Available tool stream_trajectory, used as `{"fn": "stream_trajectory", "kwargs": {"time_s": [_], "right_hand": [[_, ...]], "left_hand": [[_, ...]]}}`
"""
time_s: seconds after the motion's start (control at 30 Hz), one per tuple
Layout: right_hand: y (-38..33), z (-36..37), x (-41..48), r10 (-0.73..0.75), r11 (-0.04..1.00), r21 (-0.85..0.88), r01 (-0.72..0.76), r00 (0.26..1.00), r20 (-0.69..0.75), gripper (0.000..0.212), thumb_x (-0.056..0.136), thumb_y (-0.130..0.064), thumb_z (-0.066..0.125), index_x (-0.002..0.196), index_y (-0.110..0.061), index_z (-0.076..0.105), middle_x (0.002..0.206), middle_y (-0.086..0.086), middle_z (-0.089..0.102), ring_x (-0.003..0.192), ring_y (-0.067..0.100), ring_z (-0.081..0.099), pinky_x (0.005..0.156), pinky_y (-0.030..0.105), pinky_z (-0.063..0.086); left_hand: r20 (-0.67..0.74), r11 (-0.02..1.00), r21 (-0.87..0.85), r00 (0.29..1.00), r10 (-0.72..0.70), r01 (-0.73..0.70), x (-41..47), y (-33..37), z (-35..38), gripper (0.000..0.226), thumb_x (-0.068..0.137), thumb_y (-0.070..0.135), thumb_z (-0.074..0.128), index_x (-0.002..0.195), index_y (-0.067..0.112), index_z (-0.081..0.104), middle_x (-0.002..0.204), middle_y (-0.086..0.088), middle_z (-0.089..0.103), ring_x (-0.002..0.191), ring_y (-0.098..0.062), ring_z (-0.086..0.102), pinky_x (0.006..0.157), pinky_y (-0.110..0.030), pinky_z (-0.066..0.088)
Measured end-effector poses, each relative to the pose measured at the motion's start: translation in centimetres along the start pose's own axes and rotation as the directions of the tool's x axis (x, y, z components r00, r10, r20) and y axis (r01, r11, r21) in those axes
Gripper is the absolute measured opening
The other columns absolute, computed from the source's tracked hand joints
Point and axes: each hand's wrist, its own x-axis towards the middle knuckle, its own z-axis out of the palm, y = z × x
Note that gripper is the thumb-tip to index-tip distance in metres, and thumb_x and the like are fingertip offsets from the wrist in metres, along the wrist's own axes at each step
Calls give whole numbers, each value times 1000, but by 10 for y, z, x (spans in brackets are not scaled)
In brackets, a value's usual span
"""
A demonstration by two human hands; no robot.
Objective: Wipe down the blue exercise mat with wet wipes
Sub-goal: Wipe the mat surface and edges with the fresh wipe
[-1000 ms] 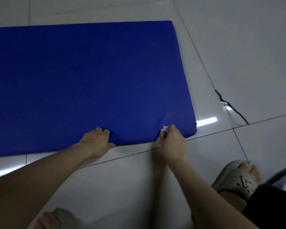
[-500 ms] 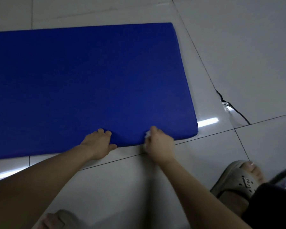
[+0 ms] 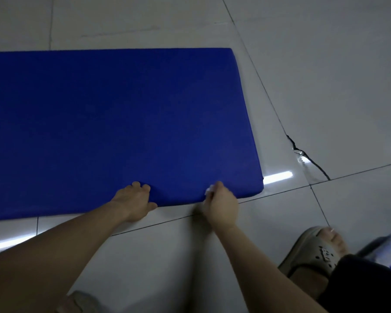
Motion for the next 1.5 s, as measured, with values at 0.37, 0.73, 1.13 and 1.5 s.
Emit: {"fn": "stream_trajectory", "kwargs": {"time_s": [0.37, 0.73, 1.13, 1.5], "right_hand": [[-51, -168, 9, -188, 930, 360, 70, 934, 304, 39, 96, -37, 66, 75, -5, 67, 72, 15, 64, 66, 22, 61, 56, 35, 50], [1, -467, -81, -96, 771, 635, 53, 995, 35, 15, 91, 1, 52, 88, -2, 67, 81, 16, 69, 70, 26, 67, 69, 37, 58], [172, -622, -257, 102, 753, 655, 64, 972, -211, 22, 99, -21, 62, 106, -1, 66, 86, 12, 70, 76, 25, 69, 67, 36, 58], [354, -599, -363, 572, 649, 598, -471, 820, 25, 21, 97, -7, 55, 116, -12, 62, 109, 16, 68, 92, 24, 71, 79, 37, 60]], "left_hand": [[27, 649, -755, 983, 179, -98, -69, 98, -129, 40, 94, 25, 63, 131, 30, 48, 115, -6, 66, 97, -19, 67, 78, -33, 56], [-517, 217, -786, 808, 282, -578, -245, 317, -277, 21, 92, 11, 71, 112, 15, 64, 107, -12, 71, 86, -19, 71, 69, -29, 57], [-528, 164, -637, 582, 618, -753, -388, 536, -270, 27, 94, 1, 62, 120, 11, 61, 110, -12, 68, 94, -24, 71, 58, -26, 57], [119, 393, -364, 377, 919, -844, -374, 706, -161, 25, 90, 3, 68, 113, 15, 66, 110, -12, 69, 94, -23, 72, 80, -35, 63]]}}
